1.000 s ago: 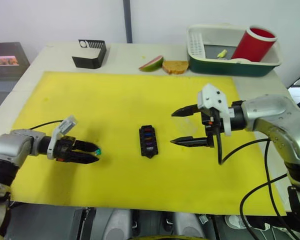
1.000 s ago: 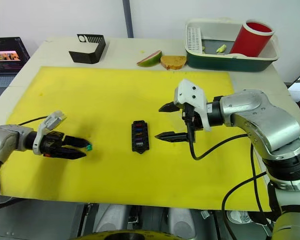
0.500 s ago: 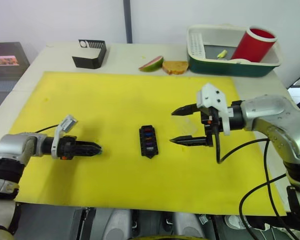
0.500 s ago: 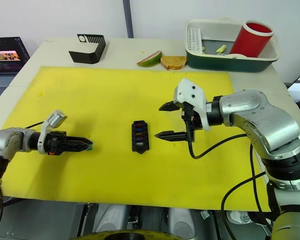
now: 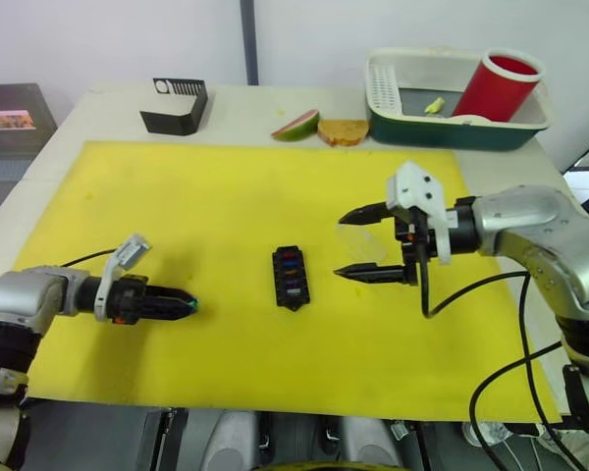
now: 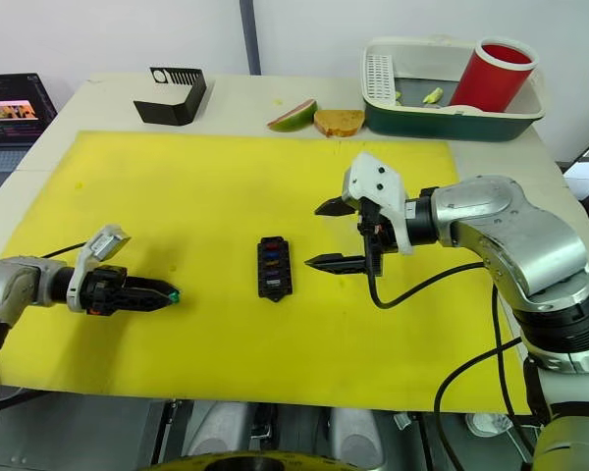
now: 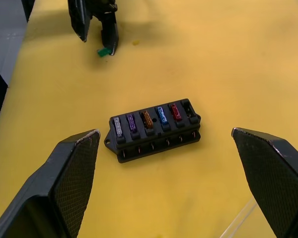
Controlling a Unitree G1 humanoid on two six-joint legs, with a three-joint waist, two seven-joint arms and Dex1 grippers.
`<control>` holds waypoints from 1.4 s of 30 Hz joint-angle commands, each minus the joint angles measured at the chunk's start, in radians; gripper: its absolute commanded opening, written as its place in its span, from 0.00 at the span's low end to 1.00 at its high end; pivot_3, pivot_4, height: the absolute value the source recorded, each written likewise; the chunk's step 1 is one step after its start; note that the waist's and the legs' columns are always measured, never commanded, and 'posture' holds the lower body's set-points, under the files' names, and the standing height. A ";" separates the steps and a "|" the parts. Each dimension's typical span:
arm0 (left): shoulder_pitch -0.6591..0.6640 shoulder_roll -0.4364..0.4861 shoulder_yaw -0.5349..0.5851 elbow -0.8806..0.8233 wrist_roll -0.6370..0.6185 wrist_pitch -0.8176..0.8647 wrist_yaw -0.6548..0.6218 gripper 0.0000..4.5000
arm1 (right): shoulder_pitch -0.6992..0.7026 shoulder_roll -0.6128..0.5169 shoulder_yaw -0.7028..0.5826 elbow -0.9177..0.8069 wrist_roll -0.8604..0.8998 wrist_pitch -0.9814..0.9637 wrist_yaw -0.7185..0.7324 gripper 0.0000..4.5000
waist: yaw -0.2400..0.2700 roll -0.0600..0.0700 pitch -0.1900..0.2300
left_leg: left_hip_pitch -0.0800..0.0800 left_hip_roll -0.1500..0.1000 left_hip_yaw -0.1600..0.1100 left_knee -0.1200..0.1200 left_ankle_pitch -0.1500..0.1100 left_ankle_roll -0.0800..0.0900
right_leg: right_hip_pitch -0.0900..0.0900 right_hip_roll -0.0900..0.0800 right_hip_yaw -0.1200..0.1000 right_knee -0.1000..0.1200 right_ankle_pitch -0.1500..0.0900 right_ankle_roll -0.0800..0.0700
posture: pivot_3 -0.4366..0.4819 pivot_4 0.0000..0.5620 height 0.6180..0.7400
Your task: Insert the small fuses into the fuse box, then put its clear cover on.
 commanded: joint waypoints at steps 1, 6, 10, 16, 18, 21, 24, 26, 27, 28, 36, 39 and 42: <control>0.043 0.030 0.011 -0.014 0.018 0.006 -0.006 0.71 | -0.013 -0.002 -0.007 -0.007 -0.006 -0.019 0.002 1.00 | 0.000 0.000 0.000 | 0.000 0.000 0.000 0.000 0.000 0.000 | 0.000 0.000 0.000 0.000 0.000 0.000 | 0.48 0.27 1.00; 0.063 0.034 0.021 -0.012 0.025 0.002 -0.004 0.71 | -0.016 -0.003 -0.005 0.000 -0.011 -0.026 0.007 1.00 | 0.000 0.000 0.000 | 0.000 0.000 0.000 0.000 0.000 0.000 | 0.000 0.000 0.000 0.000 0.000 0.000 | 0.48 0.27 1.00; 0.071 0.028 0.031 -0.020 0.018 0.012 0.006 0.71 | -0.019 -0.001 -0.002 0.004 -0.015 -0.032 0.008 1.00 | 0.000 0.000 0.000 | 0.000 0.000 0.000 0.000 0.000 0.000 | 0.000 -0.001 0.000 0.000 0.000 0.000 | 0.48 0.27 1.00; 0.067 0.004 0.032 -0.024 0.022 0.005 0.028 0.19 | -0.022 0.002 0.007 0.010 -0.025 -0.043 0.008 1.00 | 0.004 0.000 0.000 | 0.000 0.000 0.000 0.000 0.000 0.000 | 0.000 -0.001 0.000 0.000 0.000 0.000 | 0.48 0.27 1.00; 0.064 -0.002 0.037 -0.016 0.026 0.004 0.030 0.19 | -0.023 0.002 0.008 0.011 -0.027 -0.044 0.008 1.00 | 0.004 0.000 0.000 | 0.000 0.000 0.000 0.000 0.000 0.000 | 0.000 -0.001 0.000 0.000 0.000 0.000 | 0.48 0.27 1.00; 0.062 -0.002 0.040 -0.005 0.032 0.000 0.027 0.19 | -0.020 0.001 0.008 0.011 -0.030 -0.045 0.009 1.00 | 0.004 0.000 0.000 | 0.000 0.000 0.000 0.000 0.000 0.000 | 0.000 -0.001 0.000 0.000 0.000 0.000 | 0.48 0.27 1.00; 0.064 -0.002 0.044 -0.007 0.032 -0.001 0.028 0.19 | -0.015 -0.002 0.012 0.009 -0.036 -0.048 0.009 1.00 | 0.004 0.000 0.000 | 0.000 0.000 0.000 0.000 0.000 0.000 | 0.000 -0.002 0.000 0.000 0.000 0.000 | 0.48 0.27 1.00; 0.067 -0.003 0.047 -0.013 0.029 0.001 0.030 0.19 | -0.012 -0.002 0.012 0.007 -0.036 -0.049 0.008 1.00 | 0.004 0.000 0.000 | 0.000 0.000 0.000 0.000 0.000 0.000 | 0.000 -0.002 0.000 0.000 0.000 0.000 | 0.48 0.27 1.00; 0.068 -0.004 0.048 -0.016 0.027 0.001 0.031 0.19 | -0.010 -0.002 0.011 0.006 -0.036 -0.050 0.009 1.00 | 0.004 0.000 0.000 | 0.000 0.000 0.000 0.000 0.000 0.000 | -0.001 -0.002 0.000 0.000 0.000 0.000 | 0.48 0.27 1.00; 0.069 -0.005 0.049 -0.018 0.026 0.002 0.031 0.19 | -0.010 -0.002 0.011 0.005 -0.036 -0.051 0.009 1.00 | 0.004 0.000 0.000 | 0.000 0.000 0.000 0.000 0.000 0.000 | -0.001 -0.002 0.000 0.000 0.000 0.000 | 0.48 0.27 1.00; 0.091 -0.008 0.043 -0.045 0.036 -0.030 0.039 0.00 | -0.011 0.002 0.016 0.008 -0.043 -0.056 0.007 1.00 | 0.004 0.000 0.000 | 0.000 0.000 0.000 -0.001 0.000 -0.001 | -0.001 -0.002 0.000 0.000 0.000 -0.001 | 0.48 0.27 1.00; 0.093 -0.012 0.054 -0.049 0.030 -0.028 0.050 0.00 | -0.012 0.004 0.017 0.010 -0.046 -0.057 0.007 1.00 | 0.004 0.000 0.000 | 0.000 0.000 0.000 -0.001 0.000 -0.001 | -0.001 -0.002 0.000 0.000 0.000 -0.001 | 0.48 0.27 1.00; 0.096 -0.014 0.067 -0.063 0.021 -0.026 0.061 0.00 | -0.011 0.006 0.015 0.011 -0.044 -0.054 0.006 1.00 | 0.004 0.000 0.000 | 0.000 0.000 0.000 -0.001 0.000 -0.001 | -0.001 -0.002 0.000 0.000 0.000 -0.001 | 0.48 0.27 1.00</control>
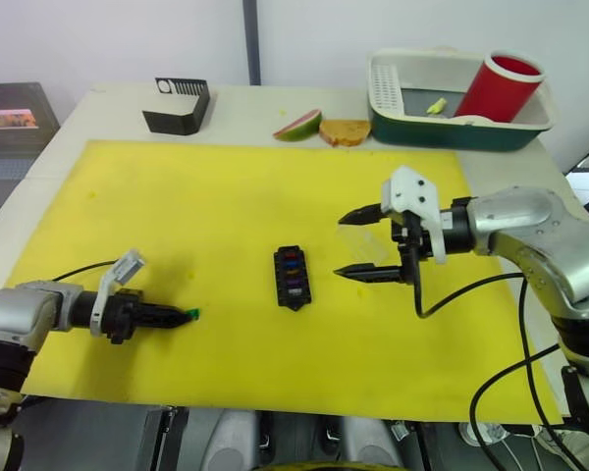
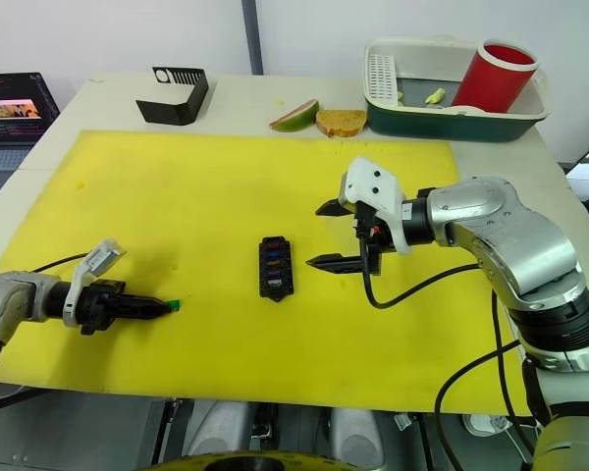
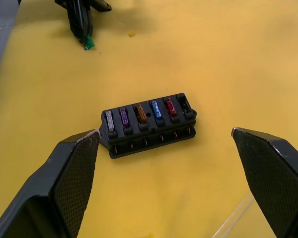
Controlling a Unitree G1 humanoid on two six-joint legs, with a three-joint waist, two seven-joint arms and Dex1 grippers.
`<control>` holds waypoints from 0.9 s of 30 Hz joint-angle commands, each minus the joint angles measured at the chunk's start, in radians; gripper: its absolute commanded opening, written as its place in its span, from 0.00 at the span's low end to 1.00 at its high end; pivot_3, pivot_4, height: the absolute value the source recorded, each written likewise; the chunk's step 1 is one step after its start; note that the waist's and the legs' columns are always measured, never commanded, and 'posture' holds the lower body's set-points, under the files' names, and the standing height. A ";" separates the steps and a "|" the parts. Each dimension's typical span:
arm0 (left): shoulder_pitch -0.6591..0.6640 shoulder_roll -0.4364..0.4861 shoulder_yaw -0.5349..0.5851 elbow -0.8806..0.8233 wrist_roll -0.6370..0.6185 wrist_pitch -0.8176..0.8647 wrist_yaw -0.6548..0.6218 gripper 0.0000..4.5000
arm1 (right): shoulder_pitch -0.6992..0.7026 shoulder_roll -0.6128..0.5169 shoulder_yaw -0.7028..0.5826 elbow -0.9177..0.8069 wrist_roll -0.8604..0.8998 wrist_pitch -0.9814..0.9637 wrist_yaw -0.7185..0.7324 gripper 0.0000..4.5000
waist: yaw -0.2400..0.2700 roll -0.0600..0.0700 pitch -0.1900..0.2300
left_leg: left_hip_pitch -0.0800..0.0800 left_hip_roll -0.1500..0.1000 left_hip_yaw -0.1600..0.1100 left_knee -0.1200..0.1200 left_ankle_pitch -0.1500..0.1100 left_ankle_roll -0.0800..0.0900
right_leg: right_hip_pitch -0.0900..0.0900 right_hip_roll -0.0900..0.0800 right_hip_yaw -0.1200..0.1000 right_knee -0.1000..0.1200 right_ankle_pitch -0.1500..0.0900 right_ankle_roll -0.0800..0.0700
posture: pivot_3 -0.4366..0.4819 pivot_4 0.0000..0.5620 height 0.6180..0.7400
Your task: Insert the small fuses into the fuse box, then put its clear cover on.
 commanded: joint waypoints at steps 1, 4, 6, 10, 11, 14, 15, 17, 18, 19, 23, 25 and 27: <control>0.015 -0.003 0.032 -0.033 -0.005 -0.003 0.018 0.00 | -0.009 0.005 -0.014 -0.012 0.005 -0.009 0.000 1.00 | 0.000 0.000 0.000 | 0.000 0.000 0.000 0.000 0.000 0.000 | 0.000 0.000 0.000 0.000 0.000 0.000 | 0.48 0.27 1.00; 0.008 -0.001 0.066 -0.087 -0.030 0.000 0.030 0.00 | -0.009 0.005 -0.021 -0.019 0.023 0.014 -0.001 1.00 | 0.001 0.000 0.000 | 0.000 0.000 0.000 0.000 0.000 0.000 | 0.000 0.000 0.000 0.000 0.000 0.000 | 0.48 0.27 1.00; -0.032 -0.001 0.107 -0.143 -0.069 0.025 0.044 0.00 | -0.032 0.018 -0.040 -0.021 0.083 0.100 -0.013 1.00 | 0.002 0.000 0.000 | 0.000 0.000 0.000 0.000 0.000 0.000 | 0.000 0.000 0.000 0.000 0.000 0.000 | 0.48 0.27 1.00; -0.128 -0.008 0.137 -0.261 -0.117 0.035 0.061 0.00 | -0.102 0.068 -0.087 -0.019 0.224 0.276 -0.049 1.00 | 0.001 0.000 0.000 | -0.001 0.000 0.000 0.000 0.000 0.000 | 0.000 -0.001 0.000 0.000 0.000 0.000 | 0.48 0.27 1.00; -0.160 -0.016 0.136 -0.283 -0.126 0.037 0.066 0.00 | -0.121 0.085 -0.097 -0.013 0.258 0.319 -0.063 1.00 | 0.001 0.000 0.000 | -0.001 0.000 0.000 0.000 0.000 0.000 | 0.000 -0.001 0.000 0.000 0.000 0.000 | 0.48 0.27 1.00; -0.297 -0.071 0.105 -0.317 -0.129 0.018 0.091 0.00 | -0.185 0.146 -0.113 0.030 0.320 0.414 -0.110 1.00 | 0.001 0.000 0.000 | -0.001 0.000 0.000 0.000 0.001 -0.002 | 0.000 0.000 0.000 0.000 0.000 0.000 | 0.48 0.27 1.00; -0.349 -0.100 0.088 -0.312 -0.118 0.003 0.104 0.00 | -0.206 0.166 -0.115 0.047 0.336 0.437 -0.120 1.00 | 0.001 0.000 0.000 | -0.001 0.000 0.000 0.000 0.001 -0.002 | 0.000 0.000 0.000 0.000 0.000 0.000 | 0.48 0.27 1.00; -0.416 -0.144 0.061 -0.288 -0.095 -0.021 0.114 0.00 | -0.234 0.195 -0.119 0.071 0.352 0.466 -0.142 1.00 | 0.003 0.000 0.000 | -0.001 0.000 0.000 0.000 0.001 -0.002 | 0.000 0.000 -0.001 0.000 0.000 0.000 | 0.48 0.27 1.00; -0.445 -0.168 0.044 -0.272 -0.080 -0.042 0.111 0.00 | -0.248 0.220 -0.123 0.093 0.348 0.471 -0.166 1.00 | 0.002 0.000 0.000 | -0.001 -0.001 0.000 0.001 0.001 -0.002 | 0.001 0.000 -0.001 0.000 0.000 0.000 | 0.48 0.27 1.00; -0.466 -0.185 0.031 -0.259 -0.068 -0.059 0.108 0.00 | -0.259 0.238 -0.126 0.110 0.345 0.476 -0.185 1.00 | 0.002 0.000 0.000 | -0.001 -0.001 0.000 0.001 0.001 -0.002 | 0.001 0.000 -0.001 0.000 0.000 0.000 | 0.48 0.27 1.00; -0.529 -0.248 -0.009 -0.223 -0.028 -0.111 0.119 0.00 | -0.287 0.285 -0.146 0.143 0.363 0.490 -0.229 0.71 | 0.000 0.000 0.000 | -0.001 -0.001 0.001 0.000 0.002 -0.003 | 0.001 0.002 -0.001 0.000 0.000 0.000 | 0.48 0.27 1.00; -0.535 -0.260 -0.014 -0.213 -0.024 -0.118 0.117 0.00 | -0.300 0.303 -0.149 0.156 0.363 0.494 -0.248 0.71 | -0.001 0.000 0.000 | -0.001 -0.001 0.001 0.000 0.002 -0.002 | 0.000 0.003 -0.001 0.000 0.000 0.001 | 0.48 0.27 1.00; -0.534 -0.267 -0.013 -0.206 -0.024 -0.118 0.115 0.00 | -0.306 0.314 -0.150 0.164 0.362 0.495 -0.262 0.71 | 0.000 0.000 0.000 | -0.001 0.000 0.001 0.001 0.002 -0.002 | 0.000 0.004 -0.001 0.000 0.000 0.001 | 0.48 0.27 1.00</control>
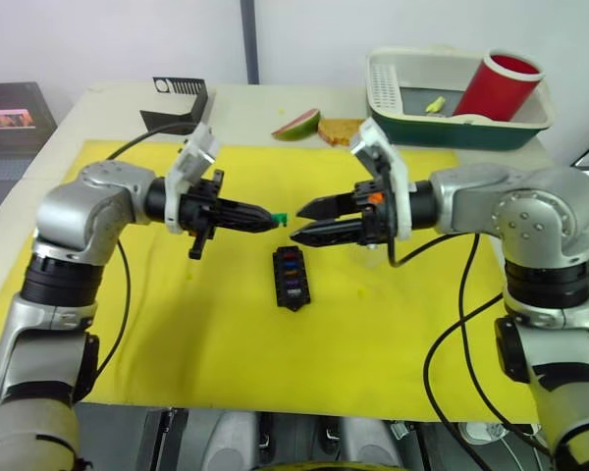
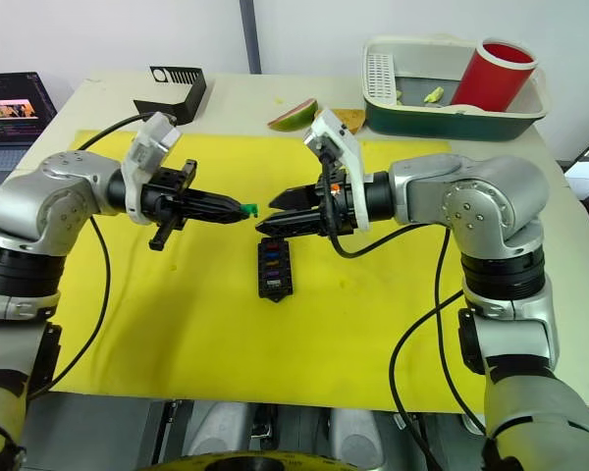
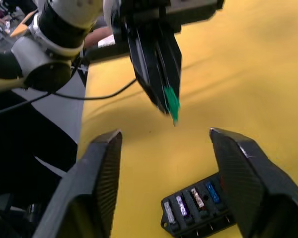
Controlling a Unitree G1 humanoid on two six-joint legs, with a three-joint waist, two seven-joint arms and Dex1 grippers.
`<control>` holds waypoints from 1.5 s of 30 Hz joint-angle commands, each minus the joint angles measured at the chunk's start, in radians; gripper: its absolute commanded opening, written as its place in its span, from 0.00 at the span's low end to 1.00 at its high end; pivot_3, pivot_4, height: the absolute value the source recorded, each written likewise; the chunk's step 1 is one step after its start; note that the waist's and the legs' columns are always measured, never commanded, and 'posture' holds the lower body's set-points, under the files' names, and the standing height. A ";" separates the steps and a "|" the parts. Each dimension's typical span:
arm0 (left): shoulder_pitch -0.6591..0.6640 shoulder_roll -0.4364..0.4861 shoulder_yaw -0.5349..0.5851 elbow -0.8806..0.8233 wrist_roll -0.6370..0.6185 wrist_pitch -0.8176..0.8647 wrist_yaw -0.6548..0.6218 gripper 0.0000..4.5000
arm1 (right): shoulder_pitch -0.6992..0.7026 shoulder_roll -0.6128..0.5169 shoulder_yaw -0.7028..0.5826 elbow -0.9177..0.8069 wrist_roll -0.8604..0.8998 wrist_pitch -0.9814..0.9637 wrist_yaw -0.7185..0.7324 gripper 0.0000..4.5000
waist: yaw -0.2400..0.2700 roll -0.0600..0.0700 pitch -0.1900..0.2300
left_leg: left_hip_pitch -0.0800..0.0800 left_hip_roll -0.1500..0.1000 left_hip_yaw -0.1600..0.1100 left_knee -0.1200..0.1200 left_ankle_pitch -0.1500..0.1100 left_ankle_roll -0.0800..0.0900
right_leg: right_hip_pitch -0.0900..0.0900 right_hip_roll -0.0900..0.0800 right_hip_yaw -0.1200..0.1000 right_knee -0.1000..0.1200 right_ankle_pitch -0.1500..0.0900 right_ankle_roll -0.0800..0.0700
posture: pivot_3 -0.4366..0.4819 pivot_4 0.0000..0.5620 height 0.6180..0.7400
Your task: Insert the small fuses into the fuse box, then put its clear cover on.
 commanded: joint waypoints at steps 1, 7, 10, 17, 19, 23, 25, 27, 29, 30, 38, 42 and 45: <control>-0.018 -0.001 0.010 -0.001 0.004 -0.020 -0.005 0.00 | -0.035 0.012 -0.037 -0.002 0.018 -0.004 -0.022 0.71 | 0.002 0.000 0.000 | 0.000 0.000 0.000 0.000 0.000 0.000 | 0.000 0.000 0.000 0.000 0.000 0.000 | 0.48 0.27 1.00; -0.012 0.000 0.011 -0.003 0.007 -0.025 -0.005 0.00 | -0.041 0.029 -0.030 0.003 0.022 0.000 -0.037 0.66 | 0.003 0.000 0.000 | 0.000 0.000 0.000 0.000 0.000 0.001 | 0.000 0.000 0.000 0.000 0.000 0.000 | 0.48 0.27 1.00; -0.008 0.000 0.011 -0.006 0.007 -0.024 -0.001 0.00 | -0.041 0.039 -0.021 0.004 0.019 0.001 -0.046 0.45 | 0.002 0.000 0.000 | 0.000 0.000 0.000 0.000 0.000 0.000 | 0.000 0.000 0.000 0.000 0.000 0.000 | 0.48 0.27 1.00; -0.034 0.003 0.024 -0.051 -0.024 0.045 0.033 0.00 | -0.035 0.043 -0.007 0.007 0.012 -0.008 -0.052 0.45 | 0.002 0.000 0.000 | 0.000 0.000 0.000 0.000 0.000 0.001 | 0.000 0.000 0.000 0.000 0.000 0.000 | 0.48 0.27 1.00; -0.049 0.002 0.027 -0.058 -0.031 0.065 0.041 0.00 | -0.035 0.043 -0.005 0.007 0.012 -0.010 -0.052 0.45 | 0.002 0.000 0.000 | 0.000 0.000 0.000 0.000 0.000 0.001 | 0.000 0.000 0.000 0.000 0.000 0.000 | 0.48 0.27 1.00; -0.084 0.003 0.031 -0.067 -0.047 0.106 0.059 0.00 | -0.034 0.044 0.000 0.004 0.017 -0.011 -0.049 0.39 | 0.002 0.000 0.000 | 0.000 0.000 0.000 0.000 0.000 0.001 | 0.000 0.000 0.000 0.000 0.000 0.000 | 0.48 0.27 1.00; -0.089 0.002 0.032 -0.073 -0.051 0.118 0.066 0.00 | -0.033 0.042 0.002 0.001 0.018 -0.014 -0.045 0.27 | 0.002 0.000 0.000 | 0.000 0.000 0.000 0.000 0.000 0.001 | 0.000 0.001 0.000 0.000 0.000 0.000 | 0.48 0.27 1.00; -0.077 0.000 0.030 -0.075 -0.048 0.111 0.067 0.00 | -0.034 0.041 0.003 0.001 0.018 -0.015 -0.043 0.05 | 0.002 0.000 0.000 | 0.000 0.000 0.000 0.000 0.000 0.000 | 0.000 0.001 0.000 0.000 0.000 0.000 | 0.48 0.27 1.00; -0.066 0.001 0.025 -0.069 -0.043 0.097 0.063 0.00 | -0.035 0.039 0.004 0.001 0.016 -0.017 -0.042 0.03 | 0.002 0.000 0.000 | 0.000 0.000 0.000 0.000 0.000 0.000 | 0.000 0.001 0.000 0.000 0.000 0.000 | 0.48 0.27 1.00; -0.061 0.003 0.021 -0.065 -0.040 0.089 0.058 0.00 | -0.036 0.037 0.004 0.001 0.016 -0.017 -0.040 0.03 | 0.002 0.000 0.000 | 0.000 0.000 0.000 0.000 0.000 0.000 | 0.000 0.001 0.000 0.000 0.000 0.000 | 0.48 0.27 1.00; -0.035 0.009 0.009 -0.037 -0.021 0.047 0.037 0.00 | -0.024 0.003 0.025 -0.033 0.005 -0.044 -0.010 0.03 | 0.003 0.000 0.000 | 0.000 0.000 0.000 0.000 0.000 0.001 | 0.000 0.001 0.000 0.000 0.000 0.000 | 0.48 0.27 1.00; -0.014 0.014 0.011 -0.024 -0.009 0.020 0.019 0.00 | -0.014 -0.011 0.029 -0.042 0.016 -0.039 0.001 0.08 | 0.003 0.000 0.000 | 0.000 0.000 0.000 0.000 0.000 0.001 | 0.000 0.001 0.000 0.000 0.000 0.000 | 0.48 0.27 1.00; -0.006 0.017 0.012 -0.014 -0.001 0.005 0.006 0.00 | -0.017 -0.017 0.018 -0.041 0.029 -0.024 0.008 0.27 | 0.002 0.000 0.000 | 0.000 0.000 -0.001 0.000 0.000 0.001 | 0.000 0.001 0.000 0.000 0.000 0.000 | 0.48 0.27 1.00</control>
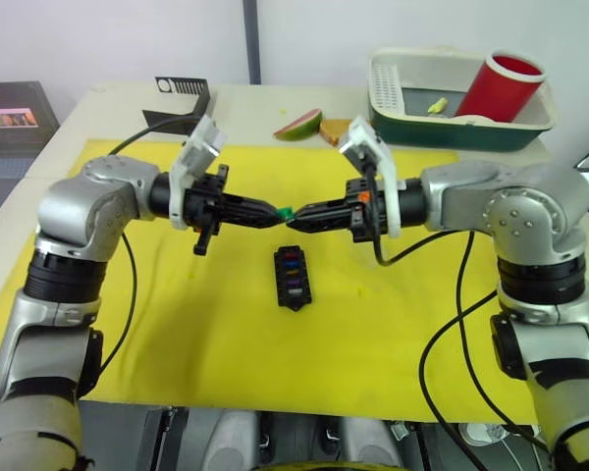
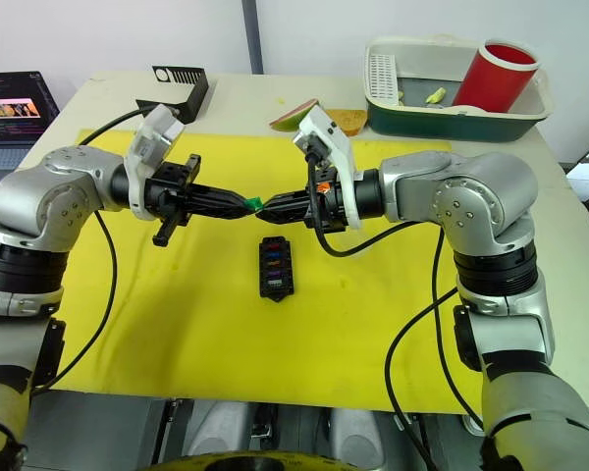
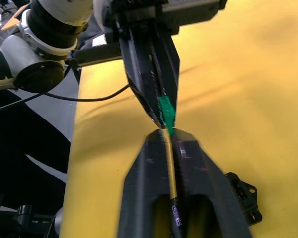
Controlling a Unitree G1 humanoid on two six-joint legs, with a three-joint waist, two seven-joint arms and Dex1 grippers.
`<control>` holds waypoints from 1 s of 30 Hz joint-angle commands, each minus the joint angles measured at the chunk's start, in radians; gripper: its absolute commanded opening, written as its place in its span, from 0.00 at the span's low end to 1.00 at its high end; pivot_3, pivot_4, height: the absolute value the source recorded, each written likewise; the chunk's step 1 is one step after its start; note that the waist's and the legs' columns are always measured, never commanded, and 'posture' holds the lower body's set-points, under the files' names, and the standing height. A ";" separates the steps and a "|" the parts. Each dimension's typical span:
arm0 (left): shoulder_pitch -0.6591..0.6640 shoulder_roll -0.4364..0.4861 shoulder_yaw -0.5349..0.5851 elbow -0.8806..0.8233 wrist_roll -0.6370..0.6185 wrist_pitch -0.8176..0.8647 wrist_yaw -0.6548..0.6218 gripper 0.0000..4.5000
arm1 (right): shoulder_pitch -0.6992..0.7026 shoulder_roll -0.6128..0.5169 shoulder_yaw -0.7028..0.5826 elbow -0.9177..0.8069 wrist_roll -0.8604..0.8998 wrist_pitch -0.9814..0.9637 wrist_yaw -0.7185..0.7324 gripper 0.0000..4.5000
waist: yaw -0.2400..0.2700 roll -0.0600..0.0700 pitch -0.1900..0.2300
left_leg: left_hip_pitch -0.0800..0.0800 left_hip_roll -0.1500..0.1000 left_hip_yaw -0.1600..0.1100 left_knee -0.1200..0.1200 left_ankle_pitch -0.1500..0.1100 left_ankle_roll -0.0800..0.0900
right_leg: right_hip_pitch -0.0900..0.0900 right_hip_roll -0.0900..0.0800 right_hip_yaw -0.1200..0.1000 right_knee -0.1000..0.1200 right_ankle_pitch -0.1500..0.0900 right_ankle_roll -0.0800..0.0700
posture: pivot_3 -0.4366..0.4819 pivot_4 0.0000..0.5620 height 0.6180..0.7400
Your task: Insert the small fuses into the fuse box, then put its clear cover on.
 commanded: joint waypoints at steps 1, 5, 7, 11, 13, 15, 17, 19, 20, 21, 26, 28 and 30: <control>-0.002 0.018 0.007 0.002 0.015 -0.027 -0.013 0.00 | -0.011 -0.017 -0.024 -0.038 0.030 0.000 0.023 0.33 | 0.000 0.000 0.000 | 0.000 0.000 0.000 0.000 0.000 0.000 | 0.000 0.000 0.000 0.000 0.000 0.000 | 0.48 0.27 1.00; 0.001 0.017 0.007 0.016 0.024 -0.039 -0.026 0.00 | -0.014 -0.038 -0.024 -0.025 0.019 -0.007 0.029 0.33 | 0.000 0.000 0.000 | 0.000 0.000 0.000 0.000 0.000 0.000 | 0.000 0.000 0.000 0.000 0.000 0.000 | 0.48 0.27 1.00; 0.006 0.016 0.003 0.014 0.028 -0.046 -0.031 0.00 | -0.028 -0.026 -0.040 -0.005 0.031 0.002 0.022 0.33 | 0.000 0.000 0.000 | 0.000 0.000 0.000 0.000 -0.001 0.001 | 0.000 0.000 0.000 0.000 0.000 0.000 | 0.48 0.27 1.00; 0.011 0.012 -0.004 0.010 0.035 -0.052 -0.038 0.00 | -0.037 -0.013 -0.028 0.008 0.019 -0.002 0.014 0.33 | 0.000 0.000 0.000 | 0.000 0.000 0.000 0.000 0.000 0.001 | 0.000 0.000 0.000 0.000 0.000 0.000 | 0.48 0.27 1.00; 0.011 0.010 -0.004 0.005 0.035 -0.049 -0.037 0.00 | -0.036 -0.006 -0.021 0.013 0.010 -0.008 0.008 0.33 | 0.000 0.000 0.000 | 0.000 0.000 0.000 0.000 0.000 0.001 | 0.000 0.000 0.000 0.000 0.000 0.000 | 0.48 0.27 1.00; 0.010 0.009 -0.005 0.001 0.034 -0.045 -0.034 0.00 | -0.036 0.002 -0.016 0.015 0.004 -0.011 0.004 0.33 | 0.000 0.000 0.000 | 0.000 0.000 0.000 0.000 -0.001 0.001 | 0.000 0.000 0.000 0.000 0.000 0.000 | 0.48 0.27 1.00; 0.011 0.009 -0.005 -0.002 0.033 -0.043 -0.033 0.00 | -0.037 0.008 -0.013 0.017 0.000 -0.014 0.000 0.33 | 0.000 0.000 0.000 | 0.000 0.000 0.000 0.000 -0.001 0.001 | 0.000 0.000 0.000 0.000 0.000 0.000 | 0.48 0.27 1.00; 0.013 0.011 -0.005 -0.007 0.031 -0.041 -0.032 0.00 | -0.039 0.017 -0.010 0.020 -0.004 -0.017 -0.005 0.33 | 0.000 0.000 0.000 | 0.000 0.000 0.000 0.000 -0.001 0.001 | 0.000 0.000 0.000 0.000 0.000 0.000 | 0.48 0.27 1.00; 0.013 0.011 -0.005 -0.009 0.030 -0.040 -0.031 0.00 | -0.039 0.021 -0.007 0.021 -0.007 -0.019 -0.006 0.33 | 0.000 0.000 0.000 | 0.000 0.000 0.000 0.000 0.000 0.001 | 0.000 0.000 0.000 0.000 0.000 0.000 | 0.48 0.27 1.00; 0.013 0.012 -0.006 -0.009 0.030 -0.040 -0.031 0.00 | -0.039 0.024 -0.006 0.022 -0.009 -0.020 -0.007 0.33 | 0.000 0.000 0.000 | 0.000 0.000 0.000 0.000 0.000 0.001 | 0.000 0.000 0.000 0.000 0.000 0.000 | 0.48 0.27 1.00; 0.009 0.008 -0.007 -0.009 0.029 -0.038 -0.026 0.00 | -0.039 0.034 0.005 0.026 -0.022 -0.030 -0.010 0.33 | 0.000 0.000 0.000 | 0.000 0.000 0.000 0.000 0.000 0.001 | 0.000 0.000 0.000 0.000 0.000 0.000 | 0.48 0.27 1.00; 0.008 0.007 -0.007 -0.008 0.028 -0.037 -0.024 0.00 | -0.039 0.036 0.010 0.026 -0.026 -0.035 -0.008 0.33 | 0.000 0.000 0.000 | 0.000 0.000 0.000 0.000 0.000 0.001 | 0.000 0.000 0.000 0.000 0.000 0.000 | 0.48 0.27 1.00; 0.008 0.007 -0.007 -0.008 0.028 -0.037 -0.023 0.00 | -0.037 0.038 0.014 0.025 -0.030 -0.038 -0.007 0.33 | 0.000 0.000 0.000 | 0.000 0.000 0.000 0.000 0.000 0.000 | 0.000 0.000 0.000 0.000 0.000 0.000 | 0.48 0.27 1.00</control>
